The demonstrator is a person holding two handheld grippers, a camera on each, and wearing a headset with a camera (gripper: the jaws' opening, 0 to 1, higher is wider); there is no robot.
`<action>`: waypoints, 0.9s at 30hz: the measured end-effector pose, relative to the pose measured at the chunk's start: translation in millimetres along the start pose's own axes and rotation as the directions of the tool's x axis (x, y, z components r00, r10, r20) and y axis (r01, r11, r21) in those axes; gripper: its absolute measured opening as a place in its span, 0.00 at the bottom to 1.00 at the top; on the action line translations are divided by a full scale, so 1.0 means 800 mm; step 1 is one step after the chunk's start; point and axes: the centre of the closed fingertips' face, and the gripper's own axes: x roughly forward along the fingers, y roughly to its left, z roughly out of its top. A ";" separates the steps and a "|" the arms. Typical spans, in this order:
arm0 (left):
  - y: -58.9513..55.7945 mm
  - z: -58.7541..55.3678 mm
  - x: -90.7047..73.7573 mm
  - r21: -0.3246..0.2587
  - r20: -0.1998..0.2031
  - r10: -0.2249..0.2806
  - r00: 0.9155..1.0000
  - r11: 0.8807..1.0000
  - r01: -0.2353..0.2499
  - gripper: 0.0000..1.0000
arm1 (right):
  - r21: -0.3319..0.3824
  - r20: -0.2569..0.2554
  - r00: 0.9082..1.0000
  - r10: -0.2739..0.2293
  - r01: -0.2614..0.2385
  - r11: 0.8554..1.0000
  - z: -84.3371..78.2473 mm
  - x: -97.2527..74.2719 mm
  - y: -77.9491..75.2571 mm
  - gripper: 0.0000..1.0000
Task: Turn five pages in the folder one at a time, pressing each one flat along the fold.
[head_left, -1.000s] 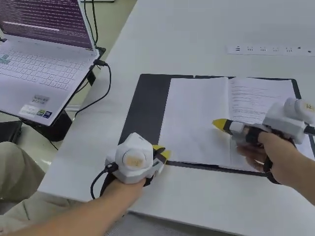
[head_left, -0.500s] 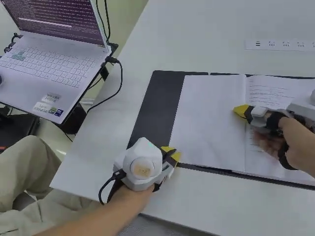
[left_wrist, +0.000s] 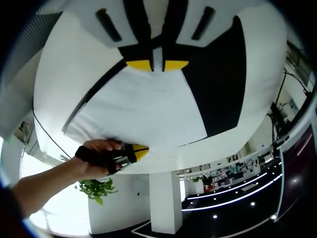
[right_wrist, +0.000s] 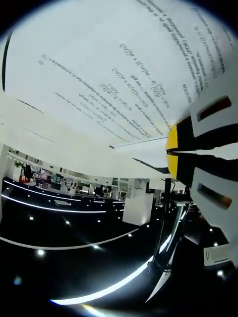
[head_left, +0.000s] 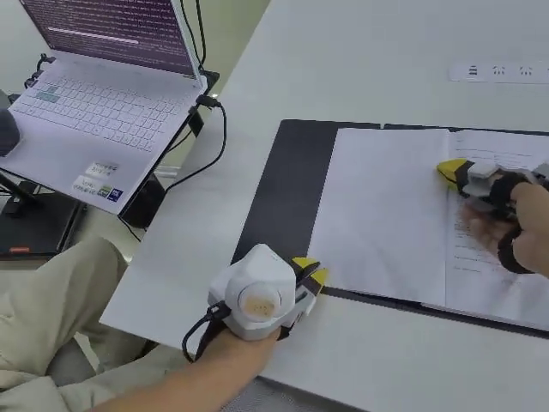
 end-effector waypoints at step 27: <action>0.000 0.000 0.000 -0.001 0.007 0.001 1.000 1.000 -0.001 0.05 | 0.049 0.147 0.989 -0.018 0.011 0.999 0.064 0.058 0.014 0.00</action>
